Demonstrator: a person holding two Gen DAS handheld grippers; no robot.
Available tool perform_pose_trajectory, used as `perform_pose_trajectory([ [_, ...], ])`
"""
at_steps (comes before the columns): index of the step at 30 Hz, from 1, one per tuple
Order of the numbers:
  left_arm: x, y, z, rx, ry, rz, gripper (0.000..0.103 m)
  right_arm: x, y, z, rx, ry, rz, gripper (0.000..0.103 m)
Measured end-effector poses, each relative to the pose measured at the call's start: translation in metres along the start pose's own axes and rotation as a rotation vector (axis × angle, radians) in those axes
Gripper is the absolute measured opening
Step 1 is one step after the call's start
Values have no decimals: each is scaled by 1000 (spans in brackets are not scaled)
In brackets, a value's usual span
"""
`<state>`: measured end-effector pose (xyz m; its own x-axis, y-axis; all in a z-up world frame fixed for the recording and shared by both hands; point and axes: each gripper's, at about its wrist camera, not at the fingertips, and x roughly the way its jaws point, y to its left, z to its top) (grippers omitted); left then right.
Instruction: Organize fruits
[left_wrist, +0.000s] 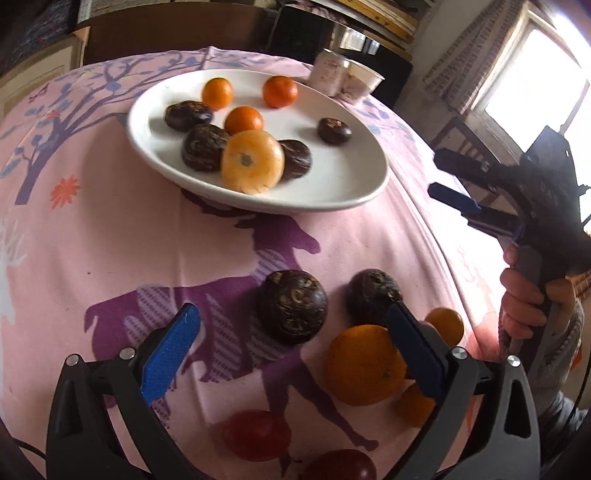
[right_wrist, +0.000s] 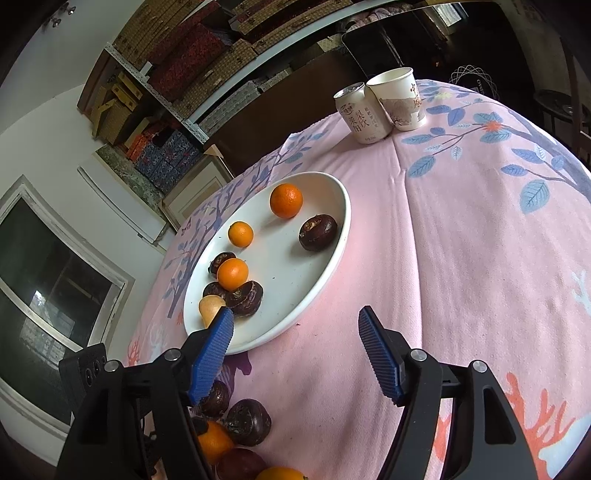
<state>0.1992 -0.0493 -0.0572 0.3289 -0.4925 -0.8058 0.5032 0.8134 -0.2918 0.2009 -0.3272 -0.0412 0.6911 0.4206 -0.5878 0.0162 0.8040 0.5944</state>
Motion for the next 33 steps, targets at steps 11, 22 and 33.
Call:
perform_pose_trajectory([
  [11, -18, 35, 5, -115, -55, 104, 98, 2, 0, 0, 2, 8, 0, 71],
  [22, 4, 21, 24, 40, 57, 198, 99, 2, -2, 0, 7, 13, -2, 71],
  [33, -14, 34, 7, 44, 12, 282, 99, 6, 2, -3, -8, 25, -2, 71],
])
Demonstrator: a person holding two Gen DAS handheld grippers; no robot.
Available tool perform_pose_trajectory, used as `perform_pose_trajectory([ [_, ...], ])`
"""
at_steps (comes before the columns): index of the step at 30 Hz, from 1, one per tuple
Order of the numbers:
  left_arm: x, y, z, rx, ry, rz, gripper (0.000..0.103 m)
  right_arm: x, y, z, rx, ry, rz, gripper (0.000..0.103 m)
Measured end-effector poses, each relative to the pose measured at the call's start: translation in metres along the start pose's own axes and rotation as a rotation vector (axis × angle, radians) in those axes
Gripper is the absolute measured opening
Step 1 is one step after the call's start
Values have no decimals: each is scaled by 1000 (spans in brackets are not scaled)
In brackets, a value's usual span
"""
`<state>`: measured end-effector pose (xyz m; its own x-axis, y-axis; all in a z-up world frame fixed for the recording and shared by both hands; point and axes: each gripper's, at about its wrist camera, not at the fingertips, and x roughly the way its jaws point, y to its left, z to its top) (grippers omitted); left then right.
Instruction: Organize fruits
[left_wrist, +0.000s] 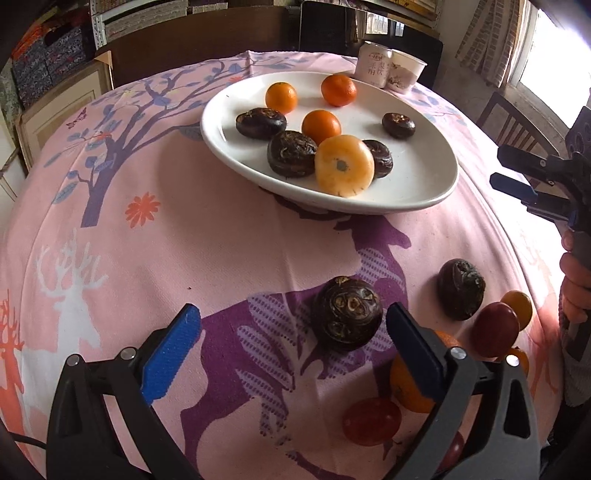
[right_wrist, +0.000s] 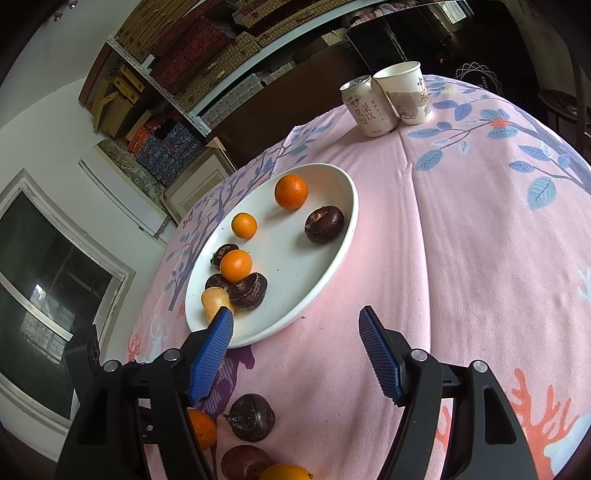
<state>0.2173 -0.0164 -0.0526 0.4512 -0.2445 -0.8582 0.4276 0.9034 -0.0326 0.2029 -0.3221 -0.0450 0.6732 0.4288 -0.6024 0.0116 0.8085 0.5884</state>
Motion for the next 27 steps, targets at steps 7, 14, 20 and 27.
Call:
perform_pose_trajectory([
  [7, -9, -13, -7, 22, -118, 42, 99, -3, 11, -2, -53, -8, -2, 71],
  [14, -21, 6, -15, 53, -159, 135, 99, -4, 13, -3, -68, -8, -4, 71],
  [20, -22, -4, -10, 65, -169, 125, 98, -5, 15, -5, -75, -8, -5, 71],
  [27, 0, -33, -15, 178, -109, 151, 99, -4, 16, -6, -74, -9, -2, 71],
])
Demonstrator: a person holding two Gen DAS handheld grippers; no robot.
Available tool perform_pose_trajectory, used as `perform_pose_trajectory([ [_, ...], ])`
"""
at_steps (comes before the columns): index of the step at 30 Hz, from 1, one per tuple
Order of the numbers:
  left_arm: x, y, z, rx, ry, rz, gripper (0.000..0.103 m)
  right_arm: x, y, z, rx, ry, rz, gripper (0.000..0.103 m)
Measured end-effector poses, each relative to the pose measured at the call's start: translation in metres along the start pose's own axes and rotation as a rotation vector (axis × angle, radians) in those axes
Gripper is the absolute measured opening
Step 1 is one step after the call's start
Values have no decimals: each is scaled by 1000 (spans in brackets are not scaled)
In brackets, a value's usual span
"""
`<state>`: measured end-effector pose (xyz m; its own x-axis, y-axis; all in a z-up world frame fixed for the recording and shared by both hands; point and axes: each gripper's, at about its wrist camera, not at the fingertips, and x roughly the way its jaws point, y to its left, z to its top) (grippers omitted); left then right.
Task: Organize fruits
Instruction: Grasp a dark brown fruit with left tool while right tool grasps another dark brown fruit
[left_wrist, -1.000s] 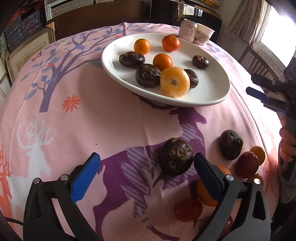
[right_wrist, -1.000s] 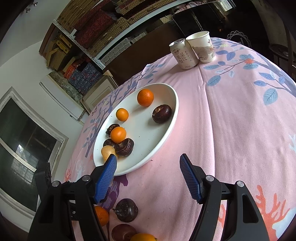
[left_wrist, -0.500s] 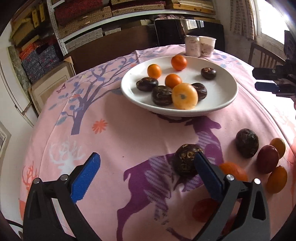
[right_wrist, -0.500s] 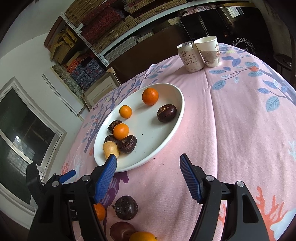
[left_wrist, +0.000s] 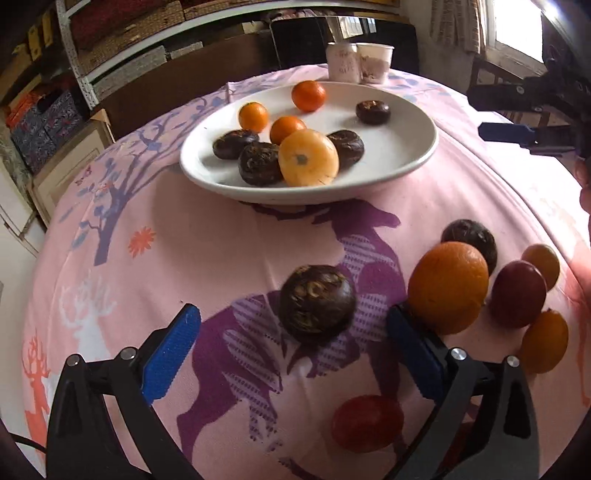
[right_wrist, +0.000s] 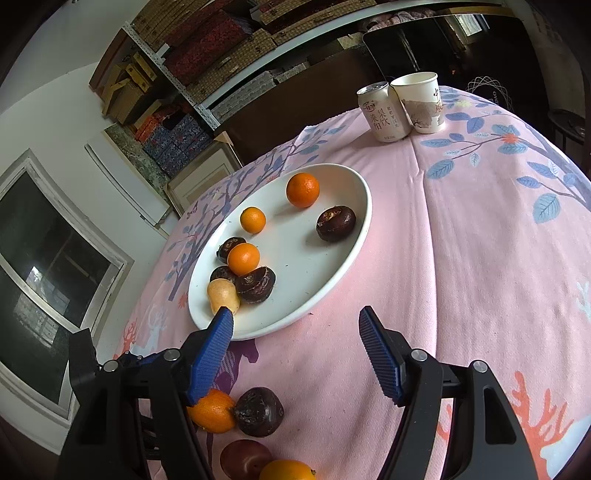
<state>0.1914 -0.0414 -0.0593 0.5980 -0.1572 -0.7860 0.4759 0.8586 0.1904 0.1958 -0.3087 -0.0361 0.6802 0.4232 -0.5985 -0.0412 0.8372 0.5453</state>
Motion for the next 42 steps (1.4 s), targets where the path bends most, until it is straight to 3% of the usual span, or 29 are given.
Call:
perform_pose_trajectory([
  [2, 4, 2, 2, -18, -5, 44, 99, 1, 0, 0, 0, 1, 0, 71],
  [4, 4, 2, 3, -19, -11, 40, 98, 1, 0, -1, -3, 3, 1, 71],
  [6, 1, -3, 3, 9, -27, 31, 85, 1, 2, -1, -11, 3, 1, 71],
  [8, -2, -7, 3, 22, -34, -22, 59, 0, 3, -2, -16, 2, 2, 71],
  [12, -2, -10, 3, 23, -38, -52, 50, -1, 4, -1, -19, 5, 4, 71],
  [14, -1, -8, 2, -10, -31, -94, 41, -2, 7, -3, -27, 12, 7, 71],
  [19, -5, -4, -2, -50, -36, -73, 40, -1, 19, -12, -92, 51, 16, 71],
  [23, -5, 24, -7, -154, -32, -20, 40, 1, 37, -30, -207, 106, 11, 63],
  [25, -4, 33, -8, -191, -27, -30, 40, 6, 48, -40, -281, 142, -5, 59],
  [31, -2, 27, -7, -155, -19, -27, 40, 26, 59, -57, -385, 230, -55, 43],
  [34, -1, 28, -7, -158, -16, -33, 40, 31, 59, -56, -383, 246, -34, 39],
  [39, 0, 27, -7, -154, -15, -30, 40, 31, 61, -57, -384, 252, -26, 40],
  [42, 0, 26, -7, -152, -15, -27, 40, 35, 66, -63, -433, 290, -41, 48],
])
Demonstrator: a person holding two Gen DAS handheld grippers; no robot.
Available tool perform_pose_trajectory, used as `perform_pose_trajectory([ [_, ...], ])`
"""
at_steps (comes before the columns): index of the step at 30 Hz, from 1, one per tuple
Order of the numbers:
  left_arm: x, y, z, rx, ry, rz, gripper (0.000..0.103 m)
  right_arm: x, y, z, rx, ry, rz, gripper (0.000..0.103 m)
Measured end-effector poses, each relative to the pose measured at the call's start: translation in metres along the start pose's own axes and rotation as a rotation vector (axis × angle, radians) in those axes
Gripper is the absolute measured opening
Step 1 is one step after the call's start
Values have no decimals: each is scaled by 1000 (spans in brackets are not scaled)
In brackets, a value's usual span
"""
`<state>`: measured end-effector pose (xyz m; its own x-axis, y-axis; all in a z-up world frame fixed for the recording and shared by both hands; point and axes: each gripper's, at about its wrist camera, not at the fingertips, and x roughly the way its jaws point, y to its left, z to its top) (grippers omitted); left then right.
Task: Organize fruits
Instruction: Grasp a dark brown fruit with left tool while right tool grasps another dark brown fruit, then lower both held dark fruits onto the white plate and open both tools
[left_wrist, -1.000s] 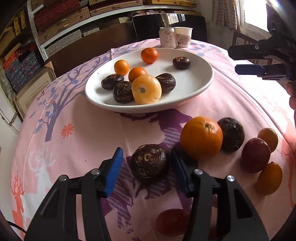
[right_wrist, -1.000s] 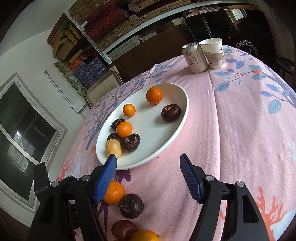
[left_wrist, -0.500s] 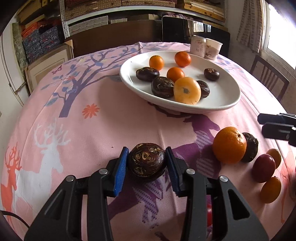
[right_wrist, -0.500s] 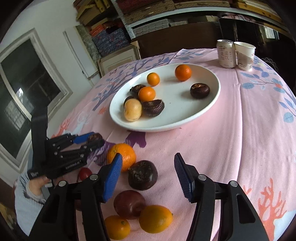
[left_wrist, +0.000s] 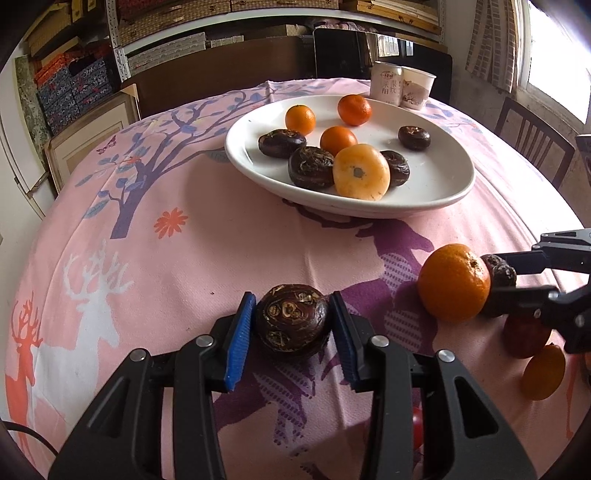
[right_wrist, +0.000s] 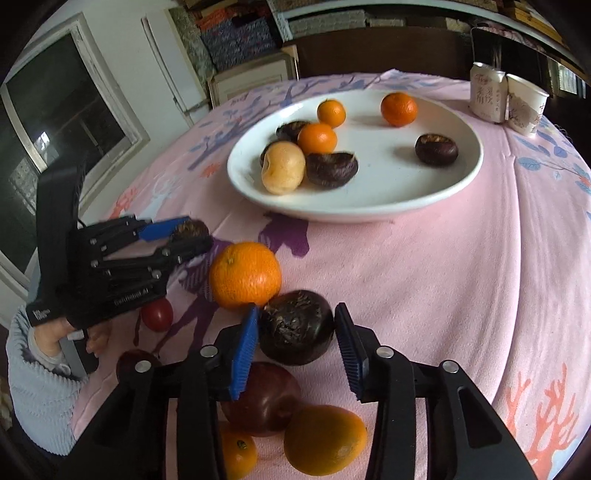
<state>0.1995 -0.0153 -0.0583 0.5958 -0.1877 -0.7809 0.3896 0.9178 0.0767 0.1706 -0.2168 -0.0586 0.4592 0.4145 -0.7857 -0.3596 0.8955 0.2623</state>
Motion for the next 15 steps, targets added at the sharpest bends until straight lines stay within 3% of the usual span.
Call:
perform_pose_trajectory([
  [15, -5, 2, 0, -19, -24, -20, 40, -14, -23, 2, 93, -67, -44, 43],
])
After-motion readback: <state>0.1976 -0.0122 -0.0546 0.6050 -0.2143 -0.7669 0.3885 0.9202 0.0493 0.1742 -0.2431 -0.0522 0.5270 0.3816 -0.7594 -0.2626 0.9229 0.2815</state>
